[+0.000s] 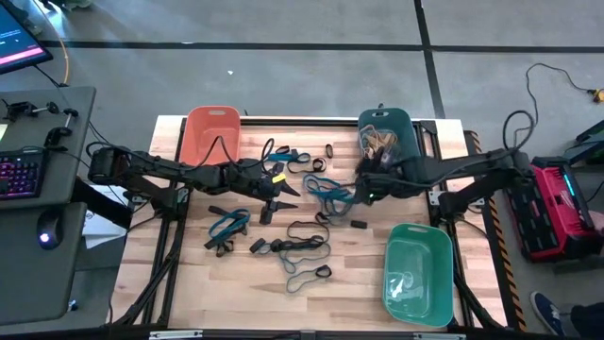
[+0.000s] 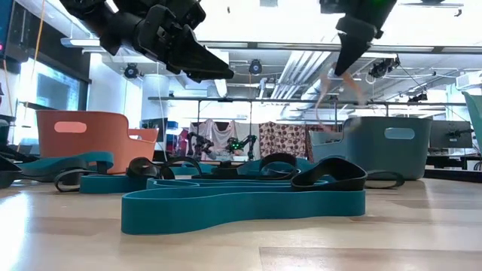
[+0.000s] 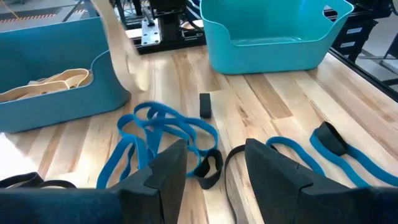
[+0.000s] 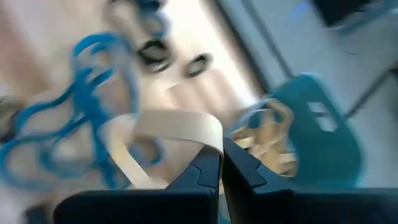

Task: Sort rubber bands into baskets
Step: Put the white rubber band into the blue bin

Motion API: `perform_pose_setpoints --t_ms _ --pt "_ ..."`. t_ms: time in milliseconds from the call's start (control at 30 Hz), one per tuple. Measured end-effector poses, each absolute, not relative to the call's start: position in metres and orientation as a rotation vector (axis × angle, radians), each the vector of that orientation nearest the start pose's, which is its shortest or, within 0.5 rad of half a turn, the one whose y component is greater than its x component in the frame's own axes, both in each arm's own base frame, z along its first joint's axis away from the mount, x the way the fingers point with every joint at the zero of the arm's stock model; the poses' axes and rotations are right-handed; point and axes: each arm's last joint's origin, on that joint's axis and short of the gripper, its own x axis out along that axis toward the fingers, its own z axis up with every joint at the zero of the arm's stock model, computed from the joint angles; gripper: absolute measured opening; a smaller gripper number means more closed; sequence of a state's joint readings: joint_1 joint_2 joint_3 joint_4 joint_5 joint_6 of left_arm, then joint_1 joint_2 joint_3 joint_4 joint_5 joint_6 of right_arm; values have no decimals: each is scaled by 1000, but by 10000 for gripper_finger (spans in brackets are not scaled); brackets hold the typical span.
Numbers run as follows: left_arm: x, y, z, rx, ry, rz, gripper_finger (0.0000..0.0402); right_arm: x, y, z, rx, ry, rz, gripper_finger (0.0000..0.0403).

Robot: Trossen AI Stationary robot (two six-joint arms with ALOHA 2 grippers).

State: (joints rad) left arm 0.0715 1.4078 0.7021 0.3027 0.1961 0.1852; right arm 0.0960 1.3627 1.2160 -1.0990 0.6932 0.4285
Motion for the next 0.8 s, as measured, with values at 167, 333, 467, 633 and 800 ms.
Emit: perform_pose_setpoints --t_ms 167,333,467,633,800 --pt "291 15 213 129 387 -159 154 234 -10 311 -147 936 -932 0" --pt "291 15 213 128 387 -159 154 228 -32 312 -167 929 -1087 0" --pt "291 15 213 129 387 -159 154 222 -53 304 -143 977 -1170 0" --pt "291 15 213 129 387 -159 154 211 -74 280 -68 1100 -1209 0" --pt "291 15 213 129 387 -160 154 200 -88 246 3 1219 -1181 0"
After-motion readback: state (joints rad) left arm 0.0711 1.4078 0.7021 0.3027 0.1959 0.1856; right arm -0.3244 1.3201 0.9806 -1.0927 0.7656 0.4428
